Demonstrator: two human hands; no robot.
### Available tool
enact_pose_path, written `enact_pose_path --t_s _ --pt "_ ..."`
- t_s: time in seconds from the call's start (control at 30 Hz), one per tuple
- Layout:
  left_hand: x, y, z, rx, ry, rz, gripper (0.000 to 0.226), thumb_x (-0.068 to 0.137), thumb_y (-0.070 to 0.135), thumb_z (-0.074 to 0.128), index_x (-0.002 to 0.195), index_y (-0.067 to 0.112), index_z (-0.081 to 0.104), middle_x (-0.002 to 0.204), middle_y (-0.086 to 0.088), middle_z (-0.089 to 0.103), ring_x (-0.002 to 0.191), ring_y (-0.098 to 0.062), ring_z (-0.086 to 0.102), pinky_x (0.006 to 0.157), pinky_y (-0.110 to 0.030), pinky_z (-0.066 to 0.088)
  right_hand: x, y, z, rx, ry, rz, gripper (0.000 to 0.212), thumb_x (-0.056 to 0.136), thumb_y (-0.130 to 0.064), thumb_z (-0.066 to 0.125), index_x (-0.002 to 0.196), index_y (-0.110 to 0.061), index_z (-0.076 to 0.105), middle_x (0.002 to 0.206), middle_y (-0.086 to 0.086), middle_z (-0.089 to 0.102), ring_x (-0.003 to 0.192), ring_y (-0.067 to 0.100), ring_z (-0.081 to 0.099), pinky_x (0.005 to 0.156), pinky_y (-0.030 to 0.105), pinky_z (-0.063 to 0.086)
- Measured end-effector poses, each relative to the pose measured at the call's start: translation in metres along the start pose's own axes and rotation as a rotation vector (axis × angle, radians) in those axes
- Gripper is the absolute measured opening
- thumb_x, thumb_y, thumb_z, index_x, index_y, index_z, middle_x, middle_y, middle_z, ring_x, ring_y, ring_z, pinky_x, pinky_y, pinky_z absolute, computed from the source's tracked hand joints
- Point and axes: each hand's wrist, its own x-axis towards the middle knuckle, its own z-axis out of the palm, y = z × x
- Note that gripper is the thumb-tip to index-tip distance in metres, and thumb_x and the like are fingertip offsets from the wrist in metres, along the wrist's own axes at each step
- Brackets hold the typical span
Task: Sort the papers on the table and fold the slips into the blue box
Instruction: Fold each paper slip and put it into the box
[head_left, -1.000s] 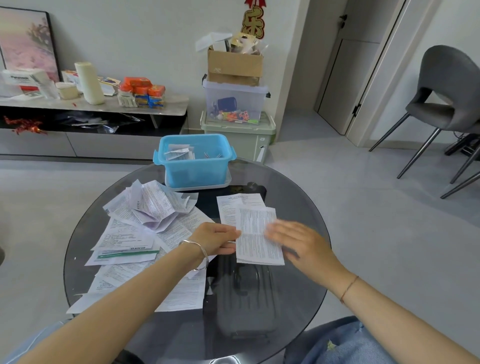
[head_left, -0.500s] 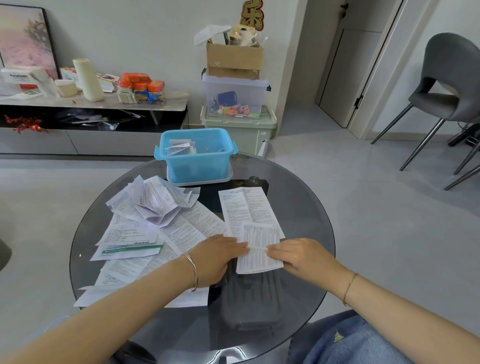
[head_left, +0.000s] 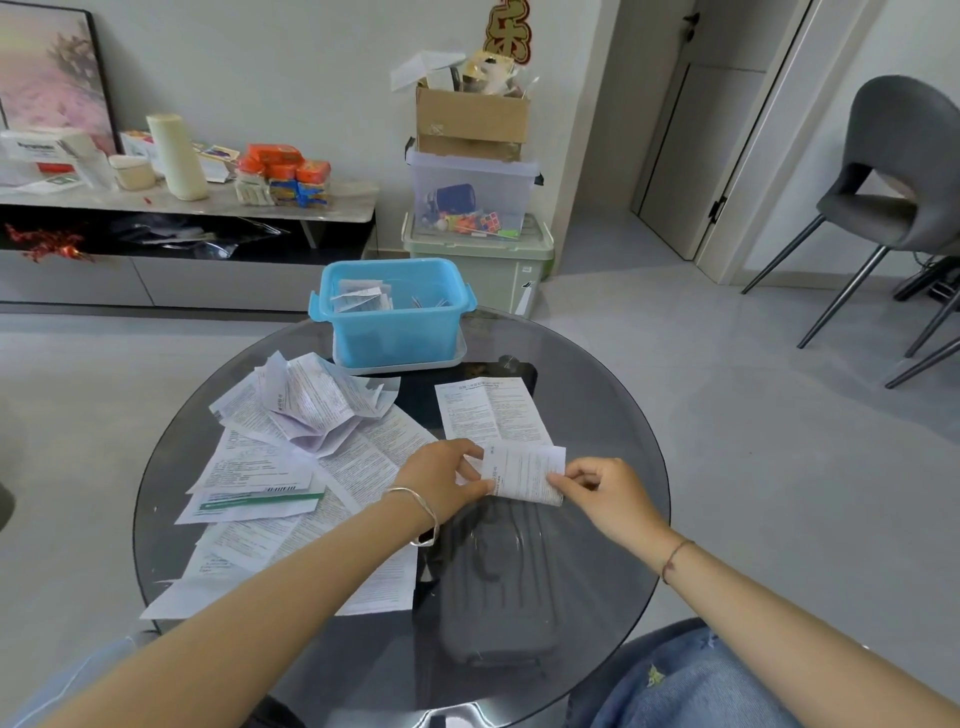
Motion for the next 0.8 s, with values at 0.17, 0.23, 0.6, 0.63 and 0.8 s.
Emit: enact_pose_path --t_s 0.17,0.23,0.6,0.63,0.8 --pt "0.005 0.004 0.005 -0.027 0.027 -0.091 0.046 0.083 0.037 0.07 0.123 0.02 0.055 0.089 0.003 0.068 0.092 -0.014 0.062 0.09 -0.028 0.048 0.011 -0.001 0.005 -0.037 0.037 0.086 0.019 0.085 -0.025 0.071 0.073 -0.011 0.065 0.056 -0.005 0.057 0.048 0.004 0.045 0.049 0.013 0.032" --pt "0.005 0.004 0.005 -0.025 0.034 -0.094 0.047 0.084 0.036 0.069 0.125 0.02 0.053 0.087 0.004 0.066 0.091 -0.014 0.062 0.088 -0.027 0.048 0.013 -0.003 0.006 -0.062 0.038 0.092 0.019 0.085 -0.025 0.07 0.071 -0.014 0.063 0.056 -0.006 0.057 0.048 0.004 0.045 0.049 0.014 0.032" --pt "-0.008 0.01 0.003 0.291 0.126 0.213 0.045 0.094 0.035 0.056 0.137 0.025 0.046 0.123 0.005 0.055 0.116 -0.014 0.049 0.097 -0.026 0.039 0.02 -0.003 0.012 -0.184 0.054 0.05 0.026 0.087 -0.024 0.067 0.065 -0.021 0.054 0.054 -0.006 0.05 0.053 0.01 0.044 0.053 0.023 0.034" --pt "-0.01 0.011 0.001 0.343 0.076 0.294 0.044 0.096 0.035 0.051 0.138 0.025 0.046 0.132 0.005 0.052 0.121 -0.015 0.046 0.1 -0.026 0.036 0.02 -0.003 0.012 -0.169 0.055 0.06 0.027 0.086 -0.023 0.068 0.064 -0.021 0.054 0.054 -0.006 0.05 0.052 0.01 0.043 0.053 0.023 0.034" --pt "-0.026 0.014 0.003 0.566 -0.191 0.412 0.056 0.1 0.049 0.03 0.15 0.025 0.026 0.153 0.001 0.033 0.137 -0.018 0.033 0.112 -0.028 0.023 0.022 -0.003 0.013 -0.139 0.062 0.087 0.027 0.084 -0.019 0.07 0.061 -0.018 0.055 0.051 -0.007 0.051 0.047 0.007 0.042 0.051 0.022 0.034"
